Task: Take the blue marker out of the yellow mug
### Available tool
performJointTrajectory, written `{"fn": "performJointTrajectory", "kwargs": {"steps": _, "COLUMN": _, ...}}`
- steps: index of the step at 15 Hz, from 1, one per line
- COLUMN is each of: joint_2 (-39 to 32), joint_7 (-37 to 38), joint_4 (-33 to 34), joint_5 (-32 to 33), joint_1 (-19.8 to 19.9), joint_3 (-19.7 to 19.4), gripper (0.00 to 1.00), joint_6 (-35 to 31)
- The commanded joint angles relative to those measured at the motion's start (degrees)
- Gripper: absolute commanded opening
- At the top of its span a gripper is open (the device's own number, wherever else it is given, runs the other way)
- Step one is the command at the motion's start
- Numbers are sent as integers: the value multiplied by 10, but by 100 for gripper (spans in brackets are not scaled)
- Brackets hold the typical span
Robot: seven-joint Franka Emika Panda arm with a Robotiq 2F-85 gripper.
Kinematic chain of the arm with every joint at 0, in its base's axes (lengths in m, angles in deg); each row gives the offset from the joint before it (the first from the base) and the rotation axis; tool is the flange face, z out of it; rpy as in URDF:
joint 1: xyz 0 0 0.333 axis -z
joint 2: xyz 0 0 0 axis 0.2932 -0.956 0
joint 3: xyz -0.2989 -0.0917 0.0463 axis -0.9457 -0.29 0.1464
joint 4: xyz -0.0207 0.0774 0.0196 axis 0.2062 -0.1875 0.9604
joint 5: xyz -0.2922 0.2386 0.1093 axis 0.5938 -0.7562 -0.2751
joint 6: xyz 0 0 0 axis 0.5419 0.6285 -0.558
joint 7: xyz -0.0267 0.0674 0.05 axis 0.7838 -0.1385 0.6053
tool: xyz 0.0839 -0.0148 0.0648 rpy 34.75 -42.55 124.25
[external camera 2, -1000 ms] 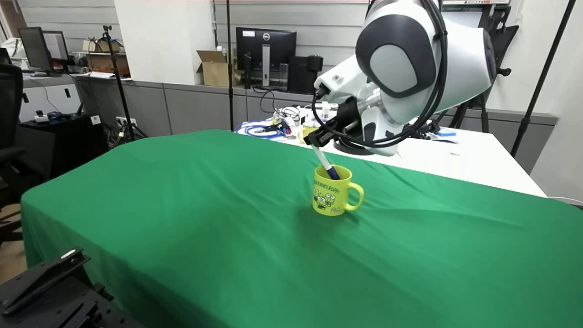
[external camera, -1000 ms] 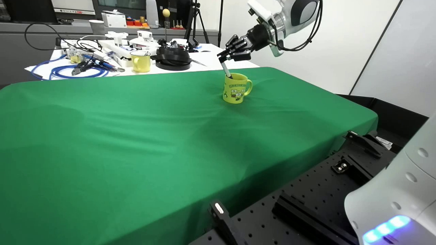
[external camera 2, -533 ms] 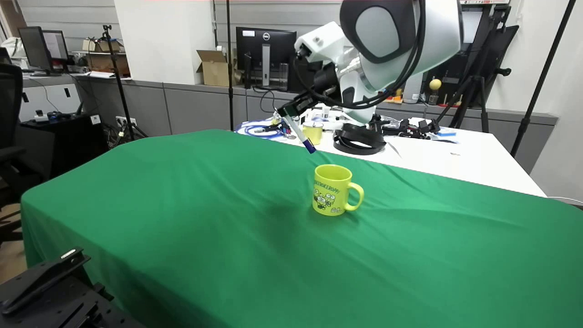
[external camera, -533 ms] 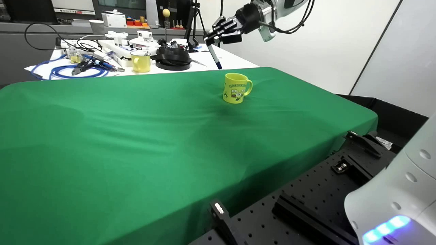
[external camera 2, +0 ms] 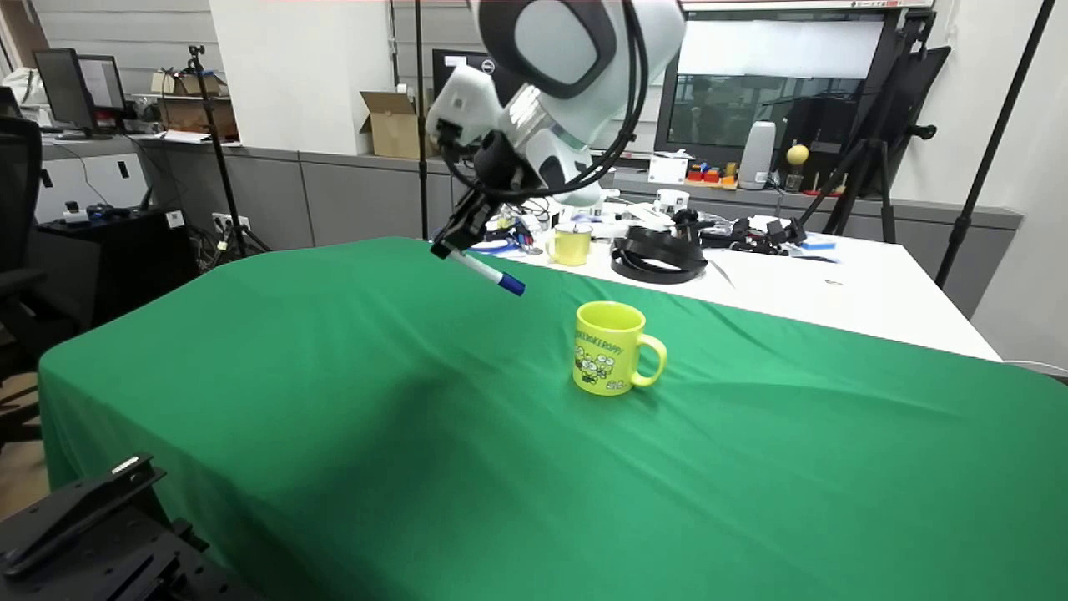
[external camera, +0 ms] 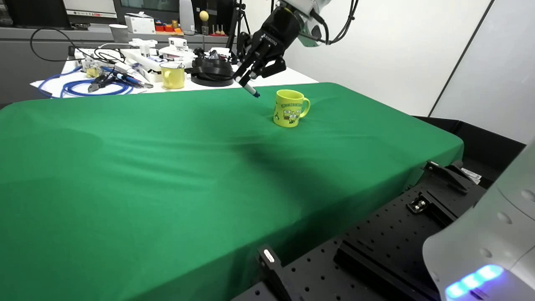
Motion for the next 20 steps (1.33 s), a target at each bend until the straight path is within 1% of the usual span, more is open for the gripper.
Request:
{"fn": "performJointTrajectory", "kwargs": {"steps": 1, "joint_2": 30, "joint_7": -68, "joint_4": -82, "joint_5": 5, "joint_1": -32, "joint_3": 41, "gripper": 5, "joint_6": -121}}
{"fn": "performJointTrajectory", "kwargs": {"steps": 3, "joint_2": 23, "joint_7": -113, "joint_4": -113, "joint_5": -8, "joint_1": -52, "joint_3": 68, "gripper": 5, "joint_6": -203}}
{"fn": "performJointTrajectory", "kwargs": {"steps": 6, "joint_2": 10, "joint_7": -189, "joint_4": -146, "joint_5": -54, "joint_1": -79, "joint_3": 111, "gripper": 5, "joint_6": -330}}
{"fn": "performJointTrajectory", "kwargs": {"steps": 7, "joint_2": 5, "joint_7": -224, "joint_4": -151, "joint_5": -85, "joint_1": -94, "joint_3": 119, "gripper": 5, "joint_6": -371}}
{"fn": "performJointTrajectory", "kwargs": {"steps": 9, "joint_2": -8, "joint_7": -280, "joint_4": -150, "joint_5": -147, "joint_1": -107, "joint_3": 140, "gripper": 5, "joint_6": -424}}
{"fn": "performJointTrajectory", "kwargs": {"steps": 11, "joint_2": -22, "joint_7": -322, "joint_4": -144, "joint_5": -195, "joint_1": -117, "joint_3": 151, "gripper": 5, "joint_6": -454}}
{"fn": "performJointTrajectory", "kwargs": {"steps": 14, "joint_2": -38, "joint_7": -366, "joint_4": -138, "joint_5": -247, "joint_1": -128, "joint_3": 157, "gripper": 5, "joint_6": -472}}
{"fn": "performJointTrajectory", "kwargs": {"steps": 17, "joint_2": -49, "joint_7": -397, "joint_4": -135, "joint_5": -280, "joint_1": -135, "joint_3": 156, "gripper": 5, "joint_6": -475}}
{"fn": "performJointTrajectory", "kwargs": {"steps": 20, "joint_2": -63, "joint_7": -413, "joint_4": -132, "joint_5": -296, "joint_1": -138, "joint_3": 152, "gripper": 5, "joint_6": -476}}
